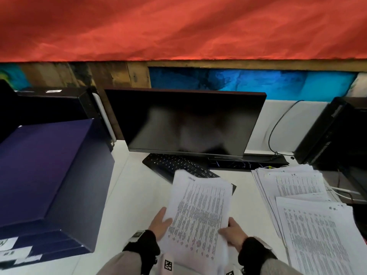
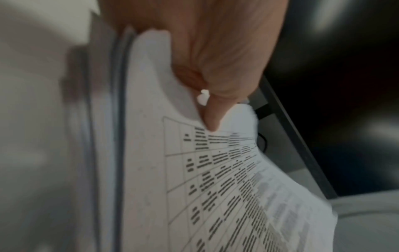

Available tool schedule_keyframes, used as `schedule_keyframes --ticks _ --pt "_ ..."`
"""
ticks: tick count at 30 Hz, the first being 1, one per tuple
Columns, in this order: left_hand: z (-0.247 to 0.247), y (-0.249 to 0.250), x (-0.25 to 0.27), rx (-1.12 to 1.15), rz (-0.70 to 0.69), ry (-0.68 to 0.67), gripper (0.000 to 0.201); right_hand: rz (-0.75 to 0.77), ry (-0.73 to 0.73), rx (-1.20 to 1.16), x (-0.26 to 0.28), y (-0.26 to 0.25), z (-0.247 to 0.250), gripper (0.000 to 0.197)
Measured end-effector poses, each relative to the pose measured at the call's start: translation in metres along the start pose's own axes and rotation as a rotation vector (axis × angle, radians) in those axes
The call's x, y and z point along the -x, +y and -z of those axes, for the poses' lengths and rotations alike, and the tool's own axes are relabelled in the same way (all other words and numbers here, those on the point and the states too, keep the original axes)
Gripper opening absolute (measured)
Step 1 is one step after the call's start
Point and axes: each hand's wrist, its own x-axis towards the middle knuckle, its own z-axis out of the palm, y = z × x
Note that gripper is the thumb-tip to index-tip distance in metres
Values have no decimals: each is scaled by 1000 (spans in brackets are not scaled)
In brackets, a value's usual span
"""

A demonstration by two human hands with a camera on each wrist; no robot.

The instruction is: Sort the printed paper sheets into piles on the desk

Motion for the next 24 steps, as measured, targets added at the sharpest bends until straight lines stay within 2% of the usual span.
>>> schedule_keyframes --ticks 4,6,9,12,16,18,20,24 --pt "23 30 14 119 -225 98 55 109 -110 -326 13 -28 5 45" --pt "34 47 16 199 -313 158 42 208 -134 -464 21 -54 0 43" --pt "34 77 30 342 -400 201 37 353 -162 -547 37 -95 -16 40" --pt "26 96 44 462 -498 181 42 446 -180 -545 47 -115 -28 50" --pt "35 93 42 571 -424 209 39 484 -176 -441 56 -119 -28 67" --pt "44 90 38 632 -352 145 39 501 -161 -421 57 -120 -24 68" --pt "48 87 36 652 -287 94 43 514 -149 -426 57 -122 -24 64" --pt "53 79 28 618 -201 31 58 511 -134 -496 60 -123 -36 44"
